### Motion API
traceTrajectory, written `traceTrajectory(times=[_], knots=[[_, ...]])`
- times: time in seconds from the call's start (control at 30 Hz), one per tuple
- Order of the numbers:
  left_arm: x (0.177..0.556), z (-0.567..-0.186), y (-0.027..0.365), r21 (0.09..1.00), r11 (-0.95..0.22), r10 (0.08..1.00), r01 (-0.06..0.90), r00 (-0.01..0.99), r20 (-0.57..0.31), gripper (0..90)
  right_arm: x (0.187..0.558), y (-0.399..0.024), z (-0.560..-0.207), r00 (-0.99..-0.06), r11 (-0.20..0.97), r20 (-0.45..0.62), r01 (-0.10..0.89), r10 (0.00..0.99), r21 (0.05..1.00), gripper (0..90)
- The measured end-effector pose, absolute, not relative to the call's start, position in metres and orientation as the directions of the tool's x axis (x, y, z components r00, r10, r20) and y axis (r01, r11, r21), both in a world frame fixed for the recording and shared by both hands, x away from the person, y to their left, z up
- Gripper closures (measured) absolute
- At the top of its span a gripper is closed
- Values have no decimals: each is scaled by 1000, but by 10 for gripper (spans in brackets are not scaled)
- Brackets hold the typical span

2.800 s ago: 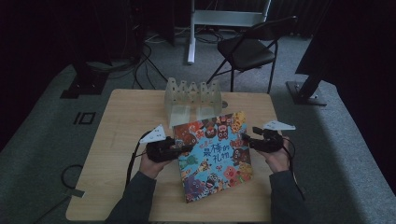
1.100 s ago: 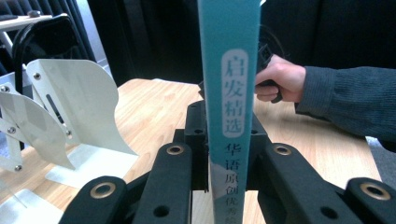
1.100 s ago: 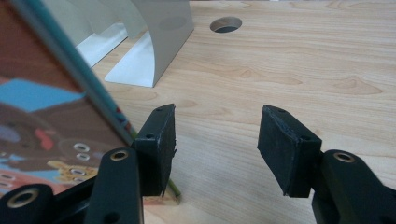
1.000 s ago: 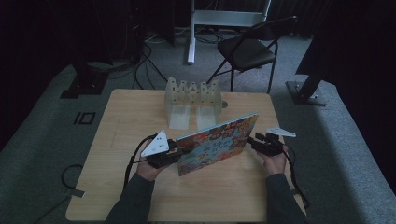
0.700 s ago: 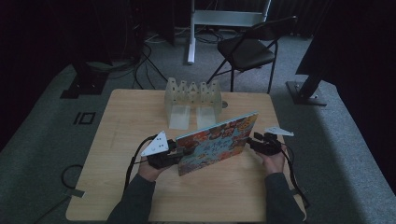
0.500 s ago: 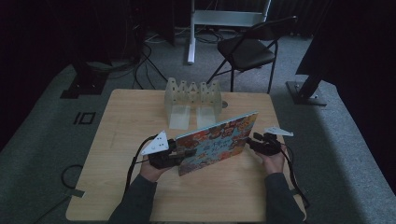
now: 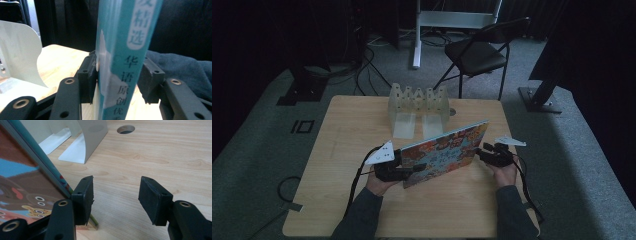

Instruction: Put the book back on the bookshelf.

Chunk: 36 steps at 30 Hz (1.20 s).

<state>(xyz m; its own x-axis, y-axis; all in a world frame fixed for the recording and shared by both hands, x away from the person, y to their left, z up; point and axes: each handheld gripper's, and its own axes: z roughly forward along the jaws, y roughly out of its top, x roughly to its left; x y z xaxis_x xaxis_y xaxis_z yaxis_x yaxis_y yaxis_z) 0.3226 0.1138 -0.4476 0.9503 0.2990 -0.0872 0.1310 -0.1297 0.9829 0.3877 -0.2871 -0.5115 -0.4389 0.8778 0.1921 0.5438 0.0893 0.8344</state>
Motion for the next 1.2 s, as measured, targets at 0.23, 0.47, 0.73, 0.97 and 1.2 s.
traceTrajectory(times=[0.23, 0.47, 0.73, 0.97, 1.2], knots=[[324, -450, 109, 981, -129, 314, 147, 944, -100, 417, 386, -289, -518, -438, 88, 201, 555, 876, 827, 452], [322, -453, 103, 979, -156, 329, 129, 942, -72, 382, 385, -289, -520, -435, 109, 176, 555, 883, 825, 452], [323, -458, 98, 978, -156, 327, 137, 942, -80, 510, 384, -292, -523, -428, 121, 158, 555, 890, 823, 450], [325, -462, 94, 979, -139, 327, 148, 940, -95, 592, 380, -302, -527, -407, 122, 143, 559, 902, 820, 451], [324, -464, 94, 982, -124, 337, 141, 937, -92, 622, 376, -310, -531, -387, 116, 140, 569, 912, 814, 450]])
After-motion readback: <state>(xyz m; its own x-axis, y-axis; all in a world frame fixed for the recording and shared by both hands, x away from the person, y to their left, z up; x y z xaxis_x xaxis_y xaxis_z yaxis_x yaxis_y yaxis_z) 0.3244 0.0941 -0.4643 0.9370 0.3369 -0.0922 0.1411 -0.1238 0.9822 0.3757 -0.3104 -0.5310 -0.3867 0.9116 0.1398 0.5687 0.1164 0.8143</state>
